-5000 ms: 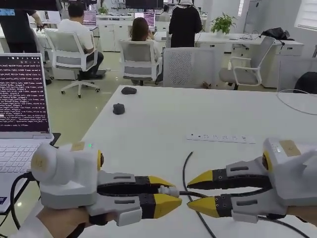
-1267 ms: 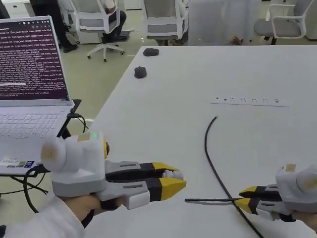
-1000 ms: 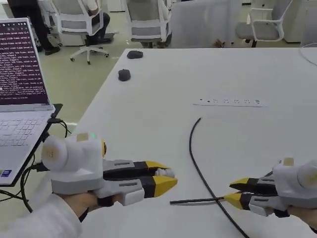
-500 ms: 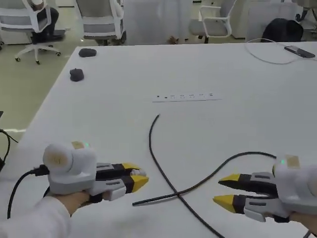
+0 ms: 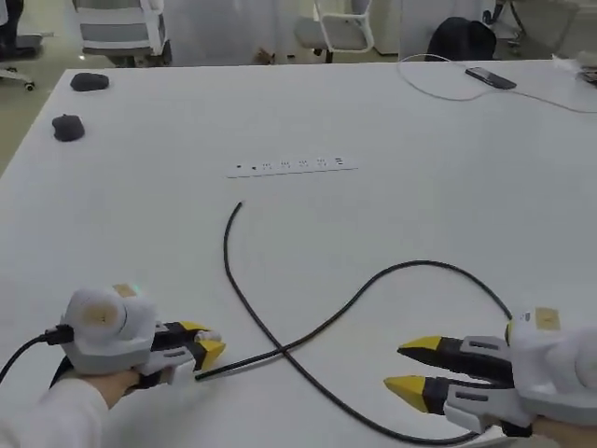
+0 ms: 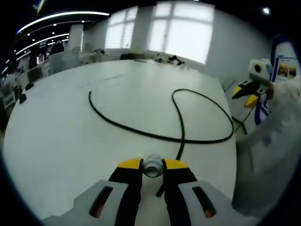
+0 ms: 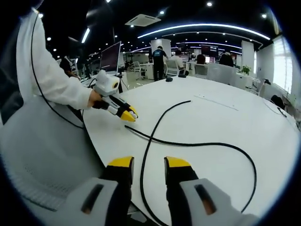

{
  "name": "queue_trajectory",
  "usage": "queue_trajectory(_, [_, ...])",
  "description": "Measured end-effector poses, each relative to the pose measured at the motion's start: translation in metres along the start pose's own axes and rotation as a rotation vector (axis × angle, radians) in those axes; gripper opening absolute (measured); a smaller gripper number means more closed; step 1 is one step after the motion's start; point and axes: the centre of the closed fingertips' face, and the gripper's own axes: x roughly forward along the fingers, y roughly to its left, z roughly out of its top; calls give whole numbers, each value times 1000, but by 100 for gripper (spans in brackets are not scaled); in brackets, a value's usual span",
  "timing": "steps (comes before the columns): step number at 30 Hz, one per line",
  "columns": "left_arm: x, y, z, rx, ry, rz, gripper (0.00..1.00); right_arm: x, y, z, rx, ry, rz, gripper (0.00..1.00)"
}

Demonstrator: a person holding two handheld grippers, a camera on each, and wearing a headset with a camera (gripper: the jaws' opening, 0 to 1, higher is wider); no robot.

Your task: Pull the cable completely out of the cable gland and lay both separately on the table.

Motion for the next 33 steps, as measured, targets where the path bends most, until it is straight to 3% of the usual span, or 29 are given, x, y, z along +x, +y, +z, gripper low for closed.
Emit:
queue_trajectory(3, [2, 5, -7, 5, 13, 28, 17, -1, -1, -5, 23, -3, -9, 26])
queue_trajectory(8, [-1, 1, -17, 13, 32, 31, 17, 0, -1, -7, 52, -11, -27, 25])
queue_trajectory(9, [0, 4, -18, 14, 33, 36, 17, 0, -1, -6, 53, -16, -29, 25])
queue_trajectory(10, [-1, 5, -16, 18, 14, 33, 17, 0, 0, -4, 56, -23, -28, 25])
queue_trajectory(15, [1, 8, -14, 7, -1, 62, 18, -1, 1, -5, 59, -20, -19, 26])
queue_trajectory(19, [3, 3, -13, 11, -3, 58, 32, -2, -2, -6, 72, -21, -14, 27])
queue_trajectory(22, [0, 4, -16, 14, 14, 60, 34, -2, -5, -4, 84, -15, -13, 28])
queue_trajectory(28, [-31, 9, -9, -52, -26, 73, 42, -3, -4, 5, 73, 1, 17, 34])
queue_trajectory(31, [-61, 7, 1, -57, -33, 81, 45, -7, -6, 10, 69, 22, 31, 38])
queue_trajectory(33, [-82, 7, 7, -96, -46, 86, 48, -11, -8, 12, 72, 32, 35, 43])
